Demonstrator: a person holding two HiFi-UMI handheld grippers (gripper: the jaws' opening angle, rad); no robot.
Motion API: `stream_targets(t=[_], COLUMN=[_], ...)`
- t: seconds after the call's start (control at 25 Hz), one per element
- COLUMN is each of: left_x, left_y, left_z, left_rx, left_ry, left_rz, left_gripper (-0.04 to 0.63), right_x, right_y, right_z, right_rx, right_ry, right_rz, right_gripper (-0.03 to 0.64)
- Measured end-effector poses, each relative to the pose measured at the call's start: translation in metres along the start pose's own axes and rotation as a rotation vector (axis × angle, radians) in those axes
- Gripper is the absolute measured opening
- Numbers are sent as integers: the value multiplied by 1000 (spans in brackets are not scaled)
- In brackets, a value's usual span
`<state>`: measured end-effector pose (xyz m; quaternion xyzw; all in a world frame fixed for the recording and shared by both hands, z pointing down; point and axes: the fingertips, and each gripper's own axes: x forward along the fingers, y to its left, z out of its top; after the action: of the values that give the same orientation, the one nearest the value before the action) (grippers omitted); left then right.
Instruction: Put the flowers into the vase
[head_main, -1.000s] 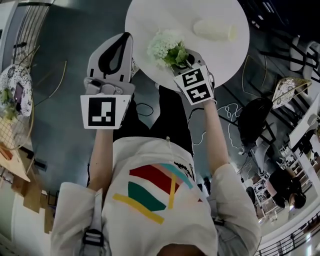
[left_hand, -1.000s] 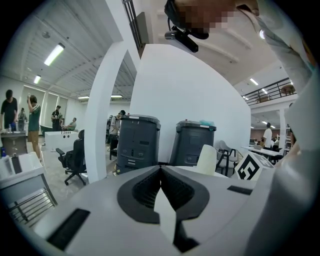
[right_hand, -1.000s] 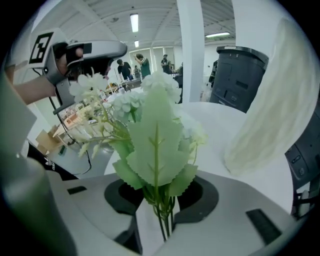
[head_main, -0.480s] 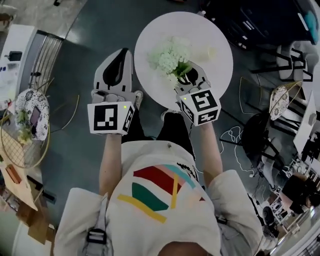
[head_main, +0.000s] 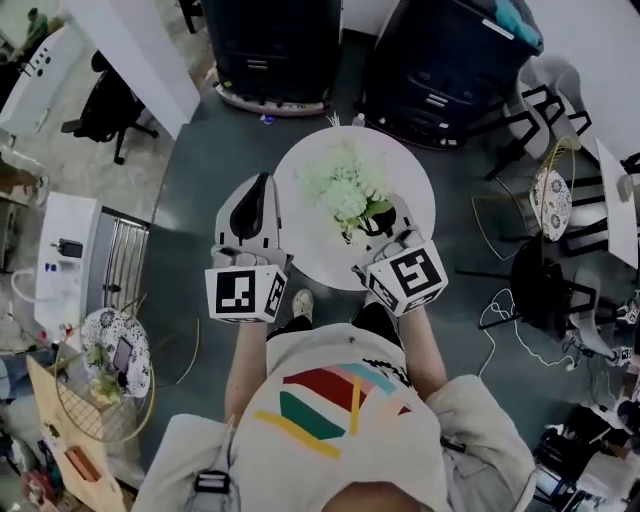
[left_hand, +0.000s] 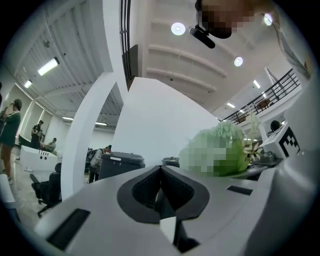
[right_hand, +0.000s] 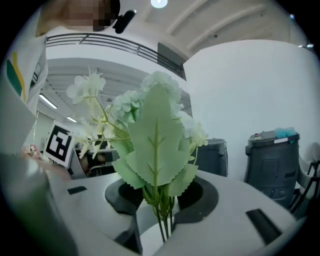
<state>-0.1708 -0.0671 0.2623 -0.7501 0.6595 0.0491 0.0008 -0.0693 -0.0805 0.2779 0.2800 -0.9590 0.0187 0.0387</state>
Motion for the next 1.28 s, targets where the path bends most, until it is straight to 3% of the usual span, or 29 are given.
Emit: stream_targets(t=[0.2, 0.4, 0.64, 0.88, 1.28], left_x=[3, 6, 6, 5, 14], left_y=[-22, -44, -62, -66, -57], left_z=[20, 27, 29, 24, 16], left_rx=[14, -12, -36, -42, -62], left_ry=[-45, -74, -81, -62, -57], left_rz=[-57, -118, -186, -209, -210], left_gripper=[6, 6, 7, 6, 6], right_x=[-43, -84, -111, -122, -123], right_y=[-1, -9, -19, -17, -40], right_z=[52, 83, 78, 76, 86], right_rx=[53, 170, 219, 277, 242], right_ry=[-223, -389, -424, -465, -515], right_rz=[-38, -43, -90, -67, -124], right_gripper=[155, 156, 156, 156, 156])
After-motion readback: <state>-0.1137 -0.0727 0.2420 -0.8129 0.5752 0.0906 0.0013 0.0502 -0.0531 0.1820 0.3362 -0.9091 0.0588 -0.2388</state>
